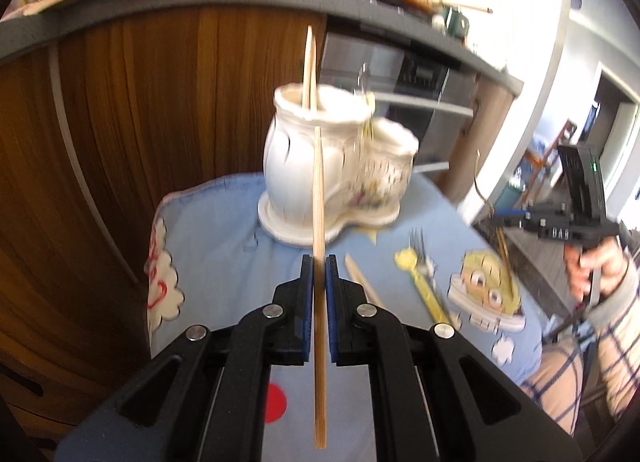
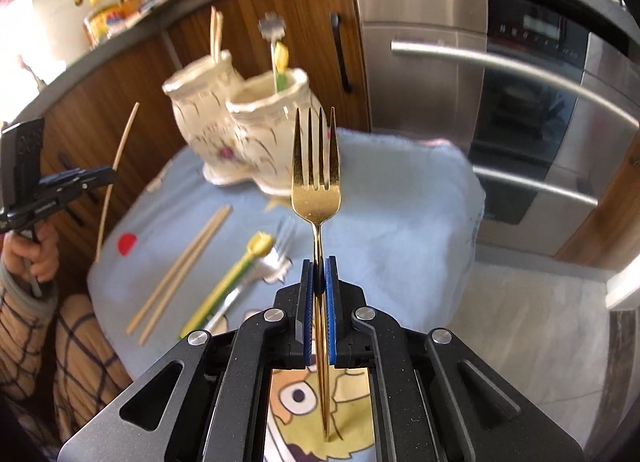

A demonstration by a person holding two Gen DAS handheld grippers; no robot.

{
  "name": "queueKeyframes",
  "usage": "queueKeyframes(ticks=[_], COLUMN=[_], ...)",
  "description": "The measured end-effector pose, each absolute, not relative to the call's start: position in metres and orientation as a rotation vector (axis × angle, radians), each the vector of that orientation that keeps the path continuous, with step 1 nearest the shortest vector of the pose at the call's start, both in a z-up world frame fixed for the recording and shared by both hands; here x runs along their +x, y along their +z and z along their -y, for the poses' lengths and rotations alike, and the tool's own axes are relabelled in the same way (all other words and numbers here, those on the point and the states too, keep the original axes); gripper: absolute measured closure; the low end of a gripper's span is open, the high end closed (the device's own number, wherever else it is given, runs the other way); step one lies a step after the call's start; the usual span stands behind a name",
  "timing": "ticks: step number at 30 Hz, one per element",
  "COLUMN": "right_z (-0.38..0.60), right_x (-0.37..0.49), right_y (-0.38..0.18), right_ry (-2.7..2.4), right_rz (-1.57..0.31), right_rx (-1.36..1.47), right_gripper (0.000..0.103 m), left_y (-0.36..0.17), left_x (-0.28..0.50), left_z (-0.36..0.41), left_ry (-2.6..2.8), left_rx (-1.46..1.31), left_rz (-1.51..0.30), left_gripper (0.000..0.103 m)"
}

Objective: Organize utensils
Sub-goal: 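Lift the chopstick with the left tool while the right tool lifts the gold fork toward the holder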

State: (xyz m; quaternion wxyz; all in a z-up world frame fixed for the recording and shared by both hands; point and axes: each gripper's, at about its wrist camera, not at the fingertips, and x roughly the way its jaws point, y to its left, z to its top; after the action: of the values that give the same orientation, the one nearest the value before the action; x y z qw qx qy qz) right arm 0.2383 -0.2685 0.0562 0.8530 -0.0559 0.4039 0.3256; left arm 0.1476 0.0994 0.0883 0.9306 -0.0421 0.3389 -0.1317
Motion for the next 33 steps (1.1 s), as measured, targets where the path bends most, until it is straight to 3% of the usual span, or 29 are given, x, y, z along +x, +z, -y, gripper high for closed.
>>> queueKeyframes(ticks=[22,33], right_z=[0.256,0.239], right_x=[0.210,0.228], right_y=[0.097,0.159], right_ry=[0.669,0.698], right_rz=[-0.543,-0.361], right_rx=[-0.061,0.006], right_gripper=[0.097,0.097], left_y=[0.132,0.170], left_x=[0.163,0.192], left_z=[-0.079,-0.080], left_ry=[-0.230,-0.221], left_rx=[-0.155,-0.175], left_rz=[-0.351,-0.191], left_gripper=[0.097,0.097])
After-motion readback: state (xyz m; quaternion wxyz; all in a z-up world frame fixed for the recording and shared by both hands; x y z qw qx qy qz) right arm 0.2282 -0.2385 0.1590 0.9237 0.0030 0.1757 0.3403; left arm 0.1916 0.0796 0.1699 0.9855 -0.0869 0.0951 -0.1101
